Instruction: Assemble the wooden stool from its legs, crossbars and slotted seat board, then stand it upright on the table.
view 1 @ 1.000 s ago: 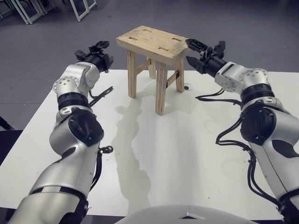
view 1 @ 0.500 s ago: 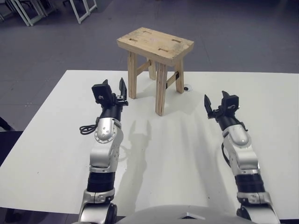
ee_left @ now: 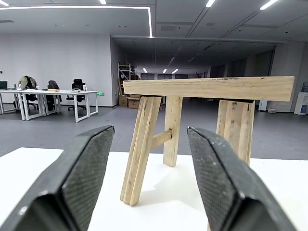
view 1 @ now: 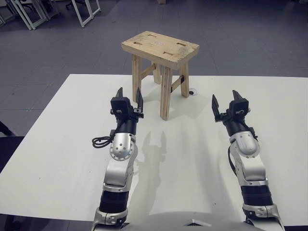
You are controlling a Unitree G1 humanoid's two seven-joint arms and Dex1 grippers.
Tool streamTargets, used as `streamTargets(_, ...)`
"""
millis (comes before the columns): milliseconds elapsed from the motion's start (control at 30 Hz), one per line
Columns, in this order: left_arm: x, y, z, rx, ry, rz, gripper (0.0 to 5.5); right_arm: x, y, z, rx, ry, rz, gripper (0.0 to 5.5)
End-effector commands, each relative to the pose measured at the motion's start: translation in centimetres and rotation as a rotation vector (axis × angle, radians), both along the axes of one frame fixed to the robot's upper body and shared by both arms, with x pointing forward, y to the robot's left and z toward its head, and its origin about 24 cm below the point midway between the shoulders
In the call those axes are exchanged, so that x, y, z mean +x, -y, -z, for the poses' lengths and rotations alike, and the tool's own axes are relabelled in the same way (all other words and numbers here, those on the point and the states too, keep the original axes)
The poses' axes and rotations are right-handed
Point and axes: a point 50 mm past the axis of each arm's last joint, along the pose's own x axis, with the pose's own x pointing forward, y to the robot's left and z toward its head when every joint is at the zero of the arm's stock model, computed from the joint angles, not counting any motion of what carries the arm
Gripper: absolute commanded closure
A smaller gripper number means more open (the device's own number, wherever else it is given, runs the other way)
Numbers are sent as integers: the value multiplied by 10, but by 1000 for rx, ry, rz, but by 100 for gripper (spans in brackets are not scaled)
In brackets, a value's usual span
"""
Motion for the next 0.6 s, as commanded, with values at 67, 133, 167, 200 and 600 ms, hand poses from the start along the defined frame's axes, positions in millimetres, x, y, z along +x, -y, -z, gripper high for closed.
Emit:
streamTargets(67,1,-13,-1,36,-19,-11,269,-7,-10,2,6,-13,9,191)
streamTargets(133,1,-23,-4,39,-30,-30,269,-12,-11,6,13,-17,49,191)
streamTargets(167,0,-26,-5,53,-32,-27,269,-13,-13,5,11,-9,59,191)
streamTargets(200,0,-29,-5,64,-36,-23,269,-13,-16,3,14,-3,61,191)
streamTargets(600,-10,-60,-7,129,-40,-112,269,-12,-31,12,30,-40,-6,191)
